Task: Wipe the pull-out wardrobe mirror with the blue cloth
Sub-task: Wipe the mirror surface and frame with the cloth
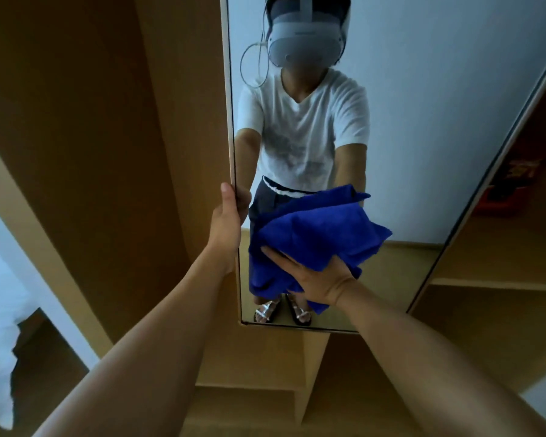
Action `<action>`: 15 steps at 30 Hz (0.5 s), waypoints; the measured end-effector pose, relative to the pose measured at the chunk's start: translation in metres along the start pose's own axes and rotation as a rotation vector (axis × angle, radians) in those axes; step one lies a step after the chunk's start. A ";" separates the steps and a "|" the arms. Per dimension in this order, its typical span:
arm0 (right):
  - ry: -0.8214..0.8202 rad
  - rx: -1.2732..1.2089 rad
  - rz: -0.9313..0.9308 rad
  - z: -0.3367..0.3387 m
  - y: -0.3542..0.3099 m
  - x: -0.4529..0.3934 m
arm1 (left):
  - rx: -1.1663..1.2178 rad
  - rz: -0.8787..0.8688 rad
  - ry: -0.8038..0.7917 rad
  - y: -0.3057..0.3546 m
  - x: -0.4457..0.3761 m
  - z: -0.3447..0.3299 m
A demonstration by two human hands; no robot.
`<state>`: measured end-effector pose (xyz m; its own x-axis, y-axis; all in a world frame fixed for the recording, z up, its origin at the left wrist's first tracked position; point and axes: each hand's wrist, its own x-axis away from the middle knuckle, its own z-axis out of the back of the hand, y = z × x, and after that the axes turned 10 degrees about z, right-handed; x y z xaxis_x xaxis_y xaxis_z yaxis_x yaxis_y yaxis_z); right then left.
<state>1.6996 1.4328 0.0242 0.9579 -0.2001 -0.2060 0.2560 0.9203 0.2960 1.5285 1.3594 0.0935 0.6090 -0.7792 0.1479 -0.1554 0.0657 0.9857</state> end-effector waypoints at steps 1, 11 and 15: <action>-0.018 -0.035 -0.001 -0.012 -0.005 -0.001 | 0.007 -0.024 0.026 -0.003 -0.002 -0.002; -0.042 -0.111 0.030 -0.099 -0.045 -0.011 | 0.101 -0.210 0.281 -0.012 -0.018 -0.022; -0.155 -0.190 0.044 -0.109 -0.061 -0.003 | 0.139 -0.223 0.296 -0.010 -0.019 -0.028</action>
<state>1.6671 1.4138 -0.0947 0.9798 -0.1945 -0.0467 0.1987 0.9730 0.1176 1.5400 1.3910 0.0828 0.8342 -0.5505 -0.0315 -0.0854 -0.1854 0.9790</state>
